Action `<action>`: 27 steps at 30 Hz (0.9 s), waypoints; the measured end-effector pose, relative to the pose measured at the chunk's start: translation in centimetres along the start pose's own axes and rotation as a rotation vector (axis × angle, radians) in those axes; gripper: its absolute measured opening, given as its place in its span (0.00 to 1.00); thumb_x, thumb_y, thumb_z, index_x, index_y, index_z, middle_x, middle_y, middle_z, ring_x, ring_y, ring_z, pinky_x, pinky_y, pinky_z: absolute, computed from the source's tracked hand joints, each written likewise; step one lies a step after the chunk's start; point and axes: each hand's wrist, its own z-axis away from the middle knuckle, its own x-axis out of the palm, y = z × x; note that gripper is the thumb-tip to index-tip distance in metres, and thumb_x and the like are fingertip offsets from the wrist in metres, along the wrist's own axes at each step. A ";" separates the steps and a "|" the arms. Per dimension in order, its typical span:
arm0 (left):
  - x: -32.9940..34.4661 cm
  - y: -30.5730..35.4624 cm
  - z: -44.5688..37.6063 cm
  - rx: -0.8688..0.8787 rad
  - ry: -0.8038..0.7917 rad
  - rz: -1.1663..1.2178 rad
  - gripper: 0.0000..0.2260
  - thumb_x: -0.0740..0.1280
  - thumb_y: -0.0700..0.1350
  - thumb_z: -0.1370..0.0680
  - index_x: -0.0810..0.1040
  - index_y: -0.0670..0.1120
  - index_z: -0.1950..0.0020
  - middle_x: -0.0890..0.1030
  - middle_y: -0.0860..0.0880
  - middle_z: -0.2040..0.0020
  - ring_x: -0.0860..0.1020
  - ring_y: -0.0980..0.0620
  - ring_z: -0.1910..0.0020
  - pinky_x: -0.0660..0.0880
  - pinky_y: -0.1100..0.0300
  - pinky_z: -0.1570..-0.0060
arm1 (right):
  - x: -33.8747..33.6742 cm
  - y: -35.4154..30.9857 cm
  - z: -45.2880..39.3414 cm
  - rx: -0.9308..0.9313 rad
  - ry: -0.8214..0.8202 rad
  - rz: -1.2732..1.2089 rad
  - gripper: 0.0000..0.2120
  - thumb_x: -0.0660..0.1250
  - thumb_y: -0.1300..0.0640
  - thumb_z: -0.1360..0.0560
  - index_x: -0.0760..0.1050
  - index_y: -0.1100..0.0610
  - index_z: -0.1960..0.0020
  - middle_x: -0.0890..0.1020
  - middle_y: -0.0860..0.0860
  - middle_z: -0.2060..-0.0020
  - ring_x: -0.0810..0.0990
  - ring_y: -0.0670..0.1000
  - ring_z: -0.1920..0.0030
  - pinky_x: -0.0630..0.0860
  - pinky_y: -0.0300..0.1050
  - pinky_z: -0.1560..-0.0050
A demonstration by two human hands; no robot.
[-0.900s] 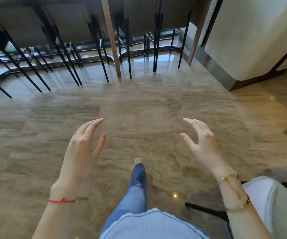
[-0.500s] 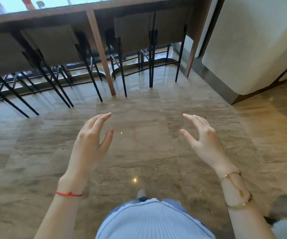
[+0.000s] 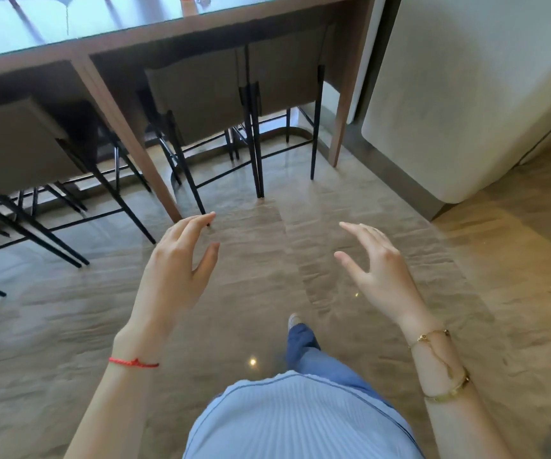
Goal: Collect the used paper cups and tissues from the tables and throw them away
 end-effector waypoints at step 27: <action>2.6 -17.4 -56.4 -0.152 0.237 -0.025 0.21 0.65 0.45 0.21 0.70 0.46 0.28 0.75 0.48 0.33 0.73 0.51 0.34 0.70 0.52 0.33 | 6.6 -1.1 -67.2 -0.269 -0.063 -0.039 0.22 0.66 0.52 0.22 0.69 0.52 0.29 0.74 0.46 0.33 0.66 0.44 0.29 0.59 0.36 0.30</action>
